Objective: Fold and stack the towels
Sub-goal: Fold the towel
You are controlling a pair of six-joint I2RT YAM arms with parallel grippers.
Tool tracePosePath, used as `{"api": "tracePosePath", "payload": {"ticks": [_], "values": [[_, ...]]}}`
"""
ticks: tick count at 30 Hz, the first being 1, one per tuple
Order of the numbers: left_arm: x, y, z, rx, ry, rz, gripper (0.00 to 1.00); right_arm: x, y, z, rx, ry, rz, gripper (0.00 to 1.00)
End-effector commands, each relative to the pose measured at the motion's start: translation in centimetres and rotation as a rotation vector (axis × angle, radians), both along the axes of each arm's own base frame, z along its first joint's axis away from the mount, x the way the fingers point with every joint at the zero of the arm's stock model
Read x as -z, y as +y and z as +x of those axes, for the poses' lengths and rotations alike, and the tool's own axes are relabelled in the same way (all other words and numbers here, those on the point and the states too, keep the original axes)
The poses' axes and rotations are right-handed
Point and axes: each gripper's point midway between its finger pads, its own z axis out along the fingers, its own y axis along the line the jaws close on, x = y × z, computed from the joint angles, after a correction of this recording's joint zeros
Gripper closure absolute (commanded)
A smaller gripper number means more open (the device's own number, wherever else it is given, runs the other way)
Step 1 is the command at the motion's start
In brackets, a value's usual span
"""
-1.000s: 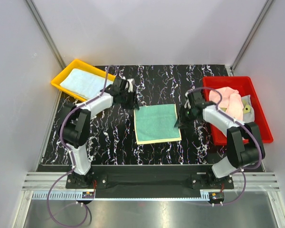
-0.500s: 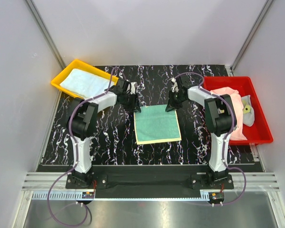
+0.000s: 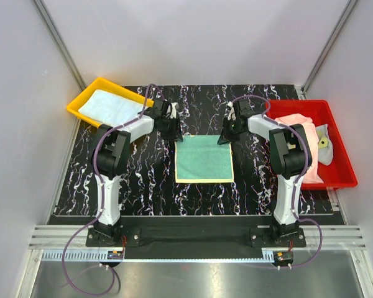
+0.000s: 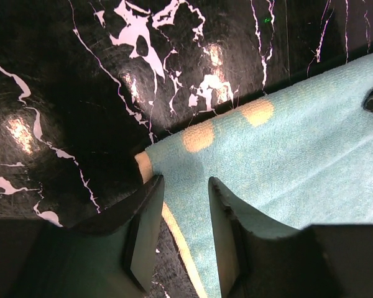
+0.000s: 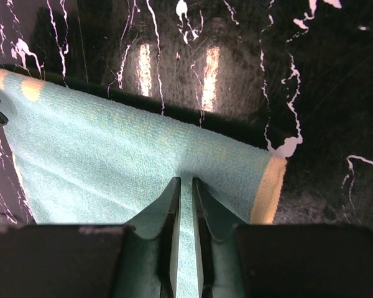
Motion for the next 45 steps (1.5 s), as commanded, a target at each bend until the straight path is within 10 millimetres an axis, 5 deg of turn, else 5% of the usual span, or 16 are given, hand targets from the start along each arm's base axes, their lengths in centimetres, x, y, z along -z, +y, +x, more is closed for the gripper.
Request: {"api": "tracePosePath", "payload": {"ticks": [1,4,9,15,19,22,30,32,45], "values": [[0.8,1.4,0.7,-0.014,-0.007,0.058,0.58,-1.7,-1.3,1.3,0.04,-0.024,-0.048,0.8],[0.7,1.1,0.6,-0.004,-0.003,0.046,0.58,-1.8,-1.3,2.0,0.043,-0.021,-0.052,0.8],[1.4,1.7,0.4,0.004,0.02,0.084,0.58,1.2,-2.8,2.8,0.069,0.028,-0.091,0.81],[2.3,3.0,0.6,-0.034,0.042,0.111,0.58,3.9,-6.0,2.0,0.132,0.073,-0.193,0.84],[2.1,3.2,0.4,-0.018,0.054,0.13,0.58,4.1,-5.8,0.9,0.156,0.093,-0.172,0.85],[0.9,2.8,0.5,0.001,0.036,0.111,0.58,2.9,-5.4,1.0,0.15,0.071,-0.146,0.84],[-6.2,1.8,1.4,0.123,-0.067,0.074,0.54,-5.1,-2.6,3.1,-0.117,-0.049,-0.03,0.71],[-7.5,1.8,2.1,0.145,-0.107,0.083,0.53,-4.6,-2.9,2.6,-0.186,-0.022,-0.06,0.7],[-5.7,0.2,4.2,0.331,-0.154,0.013,0.49,-5.0,-5.7,3.5,-0.389,-0.095,-0.02,0.52]]}}
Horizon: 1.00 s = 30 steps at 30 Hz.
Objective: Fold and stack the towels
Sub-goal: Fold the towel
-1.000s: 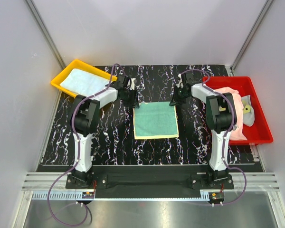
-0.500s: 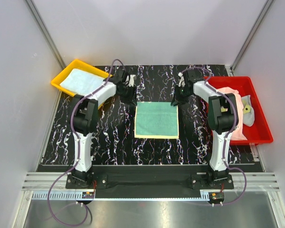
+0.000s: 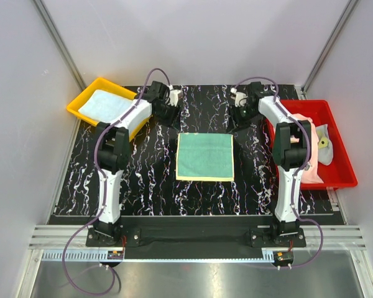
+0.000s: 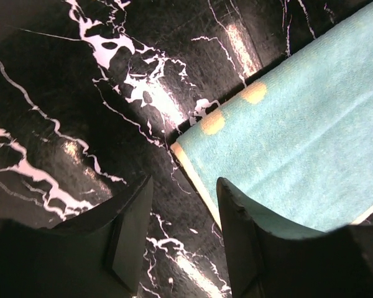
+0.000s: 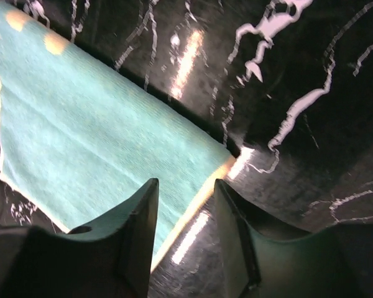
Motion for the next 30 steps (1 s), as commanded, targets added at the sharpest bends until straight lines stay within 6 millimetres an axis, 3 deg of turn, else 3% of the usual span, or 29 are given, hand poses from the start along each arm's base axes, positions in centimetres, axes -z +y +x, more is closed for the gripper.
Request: {"api": "tracePosePath", "payload": {"ticks": [1,6,10,16,30], "values": [[-0.6,-1.0,1.0,0.083,-0.042,-0.057,0.48,-0.2,-1.9,0.3,-0.056,-0.01,0.045,0.51],[0.8,-1.1,1.5,0.115,-0.02,-0.049,0.47,0.4,-2.6,0.6,-0.084,0.024,0.104,0.47],[1.7,-1.4,1.5,0.151,0.001,-0.056,0.47,1.7,-1.7,-0.2,-0.154,0.07,0.177,0.49],[3.1,-1.2,1.4,0.162,0.021,-0.049,0.47,3.3,-1.1,0.3,-0.17,0.117,0.22,0.52],[4.3,-1.5,1.5,0.193,0.059,-0.078,0.52,3.7,-1.0,0.2,-0.212,0.112,0.243,0.67]]}}
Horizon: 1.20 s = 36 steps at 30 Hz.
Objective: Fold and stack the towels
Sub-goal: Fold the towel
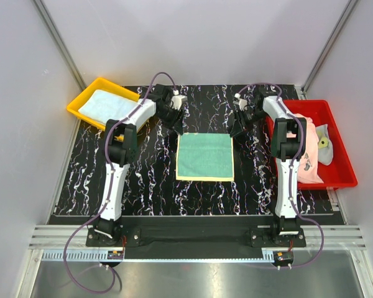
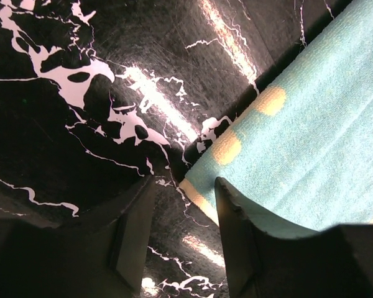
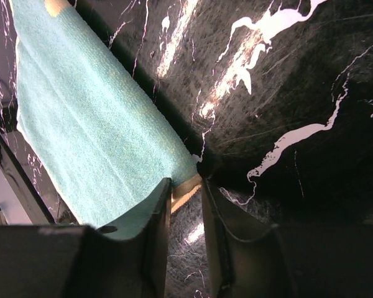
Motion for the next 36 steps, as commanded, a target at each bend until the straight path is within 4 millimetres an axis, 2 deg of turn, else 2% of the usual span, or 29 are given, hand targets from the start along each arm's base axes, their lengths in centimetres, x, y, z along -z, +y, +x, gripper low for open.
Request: {"api": "tracePosePath", "payload": {"ticks": [1,6,8,11,12,14,18,24,25,26,28,29,32,33,35,36], "values": [[-0.3,-0.3,0.6,0.032,-0.018,-0.026,0.53,-0.2,0.4,0.2,-0.026,-0.007,0.025,0.69],[-0.1,-0.4,0.4,0.042,-0.007,-0.036,0.58,0.0,0.5,0.3,-0.028,-0.005,0.031,0.75],[0.0,-0.5,0.5,0.046,-0.008,-0.042,0.64,0.3,0.5,0.5,-0.024,-0.004,0.024,0.8],[0.3,-0.7,0.6,0.042,0.002,-0.043,0.77,0.7,0.4,0.6,-0.016,0.002,0.016,0.84],[0.1,-0.7,0.8,0.04,-0.006,-0.044,0.87,0.8,0.3,0.7,-0.016,-0.001,0.012,0.85],[0.2,-0.6,1.3,0.015,-0.009,-0.037,1.0,1.2,0.0,0.7,-0.013,0.006,-0.008,0.88],[0.1,-0.5,1.6,0.001,-0.015,-0.031,1.0,0.8,-0.1,1.0,-0.03,-0.027,-0.018,1.0],[-1.6,1.3,2.6,-0.046,-0.097,0.023,1.0,-1.6,0.1,2.9,-0.006,-0.156,-0.009,1.0],[-2.9,1.5,3.0,-0.063,-0.123,0.013,1.0,-2.3,0.3,3.0,-0.017,-0.188,0.0,1.0],[-2.8,2.0,3.4,-0.08,-0.142,0.007,1.0,-2.8,0.4,3.0,-0.027,-0.211,0.007,1.0],[-4.3,2.5,3.9,-0.113,-0.177,-0.006,1.0,-4.1,0.3,3.9,-0.034,-0.287,-0.003,1.0],[-4.5,2.7,4.2,-0.123,-0.192,-0.014,1.0,-4.1,0.1,3.8,-0.033,-0.296,-0.012,1.0],[-5.9,2.7,4.4,-0.124,-0.226,-0.028,1.0,-5.3,0.1,4.3,-0.034,-0.36,-0.031,1.0],[-6.2,2.7,4.3,-0.12,-0.228,-0.035,1.0,-6.4,0.3,4.8,-0.037,-0.412,-0.039,1.0],[-7.2,2.6,4.3,-0.116,-0.252,-0.047,1.0,-6.5,0.6,4.5,-0.042,-0.437,-0.052,1.0],[-7.1,2.6,4.0,-0.115,-0.248,-0.048,1.0,-6.7,0.7,4.5,-0.047,-0.457,-0.057,1.0]]}}
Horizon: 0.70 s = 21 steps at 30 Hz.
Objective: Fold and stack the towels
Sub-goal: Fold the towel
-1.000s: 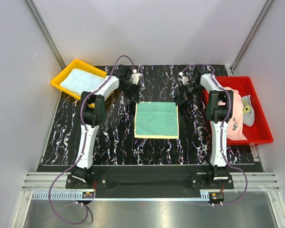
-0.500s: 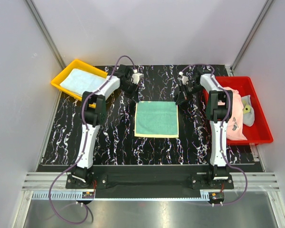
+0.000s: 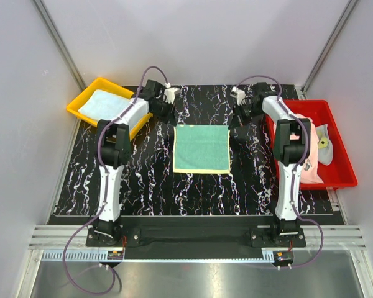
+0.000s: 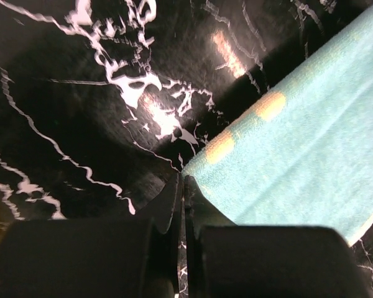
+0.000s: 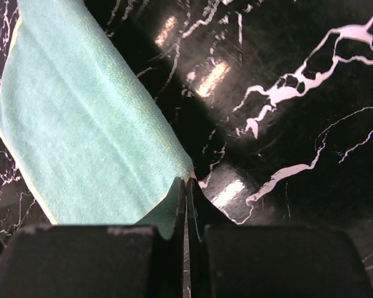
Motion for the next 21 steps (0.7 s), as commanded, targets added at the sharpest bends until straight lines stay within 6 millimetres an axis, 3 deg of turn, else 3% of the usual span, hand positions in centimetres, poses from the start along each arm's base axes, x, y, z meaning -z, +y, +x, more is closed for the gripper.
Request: {"api": "tracePosePath", "payload": {"ticks": [1,4,8,9,16,20,21], "values": [[-5.0,0.7,1.6,-0.024,-0.149,-0.023,1.0,-5.0,0.0,2.2,-0.009,-0.239,-0.051,1.0],[-5.4,0.7,0.8,-0.017,-0.153,-0.028,1.0,-6.0,0.1,2.3,0.0,-0.286,-0.074,1.0],[-6.0,0.9,-0.4,-0.015,-0.162,-0.036,1.0,-5.7,-0.1,1.4,0.01,-0.32,-0.125,1.0],[-7.1,0.8,-0.6,-0.013,-0.179,-0.045,1.0,-5.9,0.1,1.3,0.008,-0.331,-0.131,1.0],[-8.7,0.7,-3.4,0.005,-0.189,-0.038,1.0,-6.8,0.0,-0.9,0.043,-0.419,-0.201,1.0],[-8.2,0.7,-5.2,0.007,-0.164,-0.047,1.0,-6.7,0.1,-3.0,0.062,-0.422,-0.196,1.0],[-7.3,0.8,-6.0,0.006,-0.135,-0.046,1.0,-7.0,0.1,-3.5,0.069,-0.424,-0.197,1.0]]}}
